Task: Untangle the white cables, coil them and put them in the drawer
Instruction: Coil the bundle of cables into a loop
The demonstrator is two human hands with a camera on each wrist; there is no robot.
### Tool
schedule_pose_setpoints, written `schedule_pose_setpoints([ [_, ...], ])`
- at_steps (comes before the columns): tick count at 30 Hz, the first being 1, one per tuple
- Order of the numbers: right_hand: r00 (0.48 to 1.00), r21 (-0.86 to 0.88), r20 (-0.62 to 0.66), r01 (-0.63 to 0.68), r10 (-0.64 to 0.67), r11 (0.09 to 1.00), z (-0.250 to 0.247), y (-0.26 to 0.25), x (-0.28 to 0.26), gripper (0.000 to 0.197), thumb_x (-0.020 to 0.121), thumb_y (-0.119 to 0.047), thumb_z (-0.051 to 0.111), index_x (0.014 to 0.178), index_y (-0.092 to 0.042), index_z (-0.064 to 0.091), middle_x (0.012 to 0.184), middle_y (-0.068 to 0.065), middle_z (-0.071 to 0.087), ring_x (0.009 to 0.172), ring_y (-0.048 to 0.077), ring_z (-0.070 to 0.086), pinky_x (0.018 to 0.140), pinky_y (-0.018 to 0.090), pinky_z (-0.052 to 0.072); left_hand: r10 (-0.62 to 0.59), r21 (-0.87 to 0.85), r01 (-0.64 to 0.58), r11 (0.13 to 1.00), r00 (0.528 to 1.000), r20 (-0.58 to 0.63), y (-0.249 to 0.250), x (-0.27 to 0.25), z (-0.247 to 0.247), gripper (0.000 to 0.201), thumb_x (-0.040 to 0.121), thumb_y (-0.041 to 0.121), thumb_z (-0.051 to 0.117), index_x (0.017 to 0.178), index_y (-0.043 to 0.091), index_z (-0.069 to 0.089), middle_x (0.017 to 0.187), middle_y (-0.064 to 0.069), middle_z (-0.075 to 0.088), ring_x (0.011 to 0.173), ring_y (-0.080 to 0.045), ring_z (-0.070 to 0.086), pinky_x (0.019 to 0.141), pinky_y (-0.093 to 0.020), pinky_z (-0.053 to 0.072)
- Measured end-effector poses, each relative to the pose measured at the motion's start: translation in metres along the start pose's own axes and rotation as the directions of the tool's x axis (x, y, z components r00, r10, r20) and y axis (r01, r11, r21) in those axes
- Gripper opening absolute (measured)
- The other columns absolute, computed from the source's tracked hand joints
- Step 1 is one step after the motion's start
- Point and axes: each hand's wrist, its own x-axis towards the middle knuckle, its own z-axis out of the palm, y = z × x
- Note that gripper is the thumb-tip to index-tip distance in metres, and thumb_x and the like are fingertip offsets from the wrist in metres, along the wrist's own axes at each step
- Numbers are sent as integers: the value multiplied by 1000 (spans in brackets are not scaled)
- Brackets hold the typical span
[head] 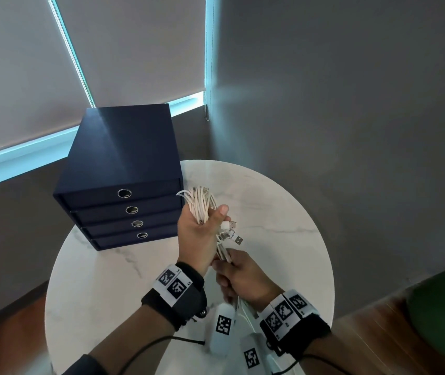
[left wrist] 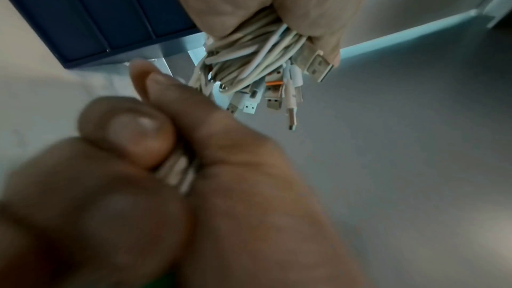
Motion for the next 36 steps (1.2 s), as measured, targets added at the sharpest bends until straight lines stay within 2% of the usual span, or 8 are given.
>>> schedule_pose_setpoints([
  [4,998,-58,61,-18,22,998,-5,-11,-5,28,98,-8,46,72,-16,50,54,2,40,38,15,33,44,26,36,67,123,-74,990,996,62,-8,-3,-3,37,79,21,83,98,11,53,70,7,64,69,-15,66,68,-31,56],
  [10,994,20,61,-88,87,996,-13,-25,-9,35,96,-4,48,64,-18,52,55,3,35,40,15,29,46,25,36,86,225,-126,966,980,181,-18,0,-9,46,75,23,83,100,39,48,87,-6,70,81,-23,69,75,-42,58],
  [15,990,36,91,-108,105,993,-17,-29,-14,19,93,2,49,78,-6,56,58,9,46,42,18,40,46,26,37,62,358,-143,922,971,229,-28,-1,-15,59,75,40,82,117,21,44,94,5,68,90,-10,68,85,-43,57],
  [18,988,-26,105,-110,112,994,-19,-32,-13,13,89,7,50,80,1,56,62,17,53,43,22,48,46,27,39,42,478,-175,861,960,275,-36,-3,-20,76,68,74,69,115,20,43,99,0,64,91,-18,66,82,-45,56],
  [20,984,-69,127,-117,125,991,-21,-36,-13,10,88,7,49,84,3,57,63,17,54,49,26,53,51,30,44,59,537,-238,809,943,328,-41,-3,-25,79,69,83,60,113,19,41,99,-2,63,89,-21,65,80,-44,55],
  [27,966,-118,144,-201,217,973,-28,-50,-14,19,86,-7,59,97,7,67,63,10,56,58,22,52,54,29,45,100,515,-419,748,838,537,-38,-3,-40,80,73,74,64,119,18,31,108,-9,56,96,-27,59,81,-46,53],
  [31,951,-117,79,-288,298,950,-31,-56,-11,19,84,-6,65,91,11,67,70,21,62,56,26,58,55,30,50,-72,589,-354,726,813,577,-36,0,-43,111,34,64,89,115,36,19,121,-4,45,113,-22,50,94,-42,51],
  [36,933,-165,86,-333,350,928,-34,-63,-10,16,84,-1,62,95,11,65,71,20,61,50,23,55,50,27,46,-221,695,-359,623,771,597,-38,-4,-46,110,33,57,93,112,17,28,114,-5,46,105,-22,51,86,-39,52],
])
